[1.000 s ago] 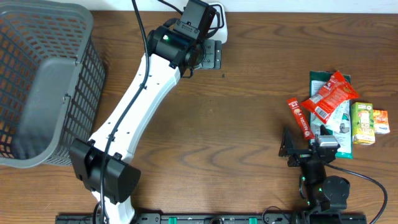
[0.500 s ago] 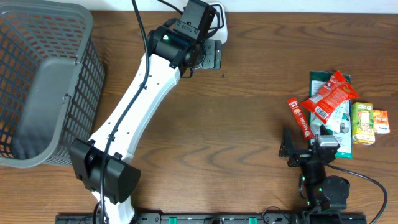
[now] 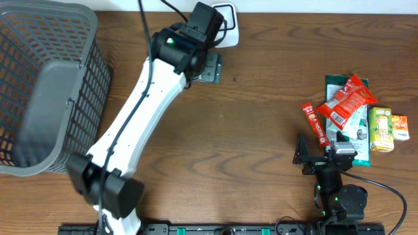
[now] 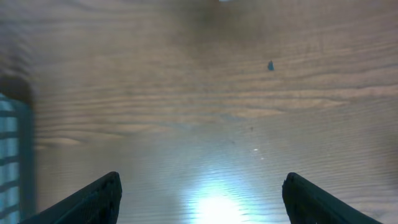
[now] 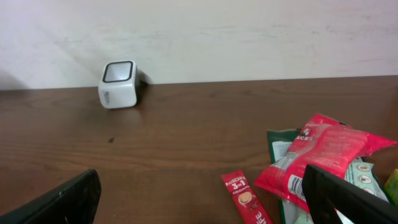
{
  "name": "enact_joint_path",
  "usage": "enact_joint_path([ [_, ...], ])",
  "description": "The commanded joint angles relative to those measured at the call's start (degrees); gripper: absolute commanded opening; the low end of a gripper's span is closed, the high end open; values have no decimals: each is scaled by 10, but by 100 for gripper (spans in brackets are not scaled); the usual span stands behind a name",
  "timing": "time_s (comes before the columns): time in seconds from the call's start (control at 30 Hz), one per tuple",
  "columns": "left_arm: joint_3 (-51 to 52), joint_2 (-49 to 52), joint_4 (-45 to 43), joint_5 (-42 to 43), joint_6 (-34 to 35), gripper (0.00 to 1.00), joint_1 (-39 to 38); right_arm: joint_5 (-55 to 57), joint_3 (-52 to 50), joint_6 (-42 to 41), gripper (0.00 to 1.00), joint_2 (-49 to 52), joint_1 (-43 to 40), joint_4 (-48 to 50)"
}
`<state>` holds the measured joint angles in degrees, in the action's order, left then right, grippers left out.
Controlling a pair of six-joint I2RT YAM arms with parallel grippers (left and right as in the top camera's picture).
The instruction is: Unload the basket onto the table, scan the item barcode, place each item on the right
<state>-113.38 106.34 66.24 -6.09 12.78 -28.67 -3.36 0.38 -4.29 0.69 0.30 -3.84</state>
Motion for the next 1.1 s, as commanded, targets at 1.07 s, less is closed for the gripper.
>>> enact_joint_path([
  [1.07, 395, -733, -131, 66, -11, 84, 289, 5, -1, 1, 99, -4, 5, -3],
])
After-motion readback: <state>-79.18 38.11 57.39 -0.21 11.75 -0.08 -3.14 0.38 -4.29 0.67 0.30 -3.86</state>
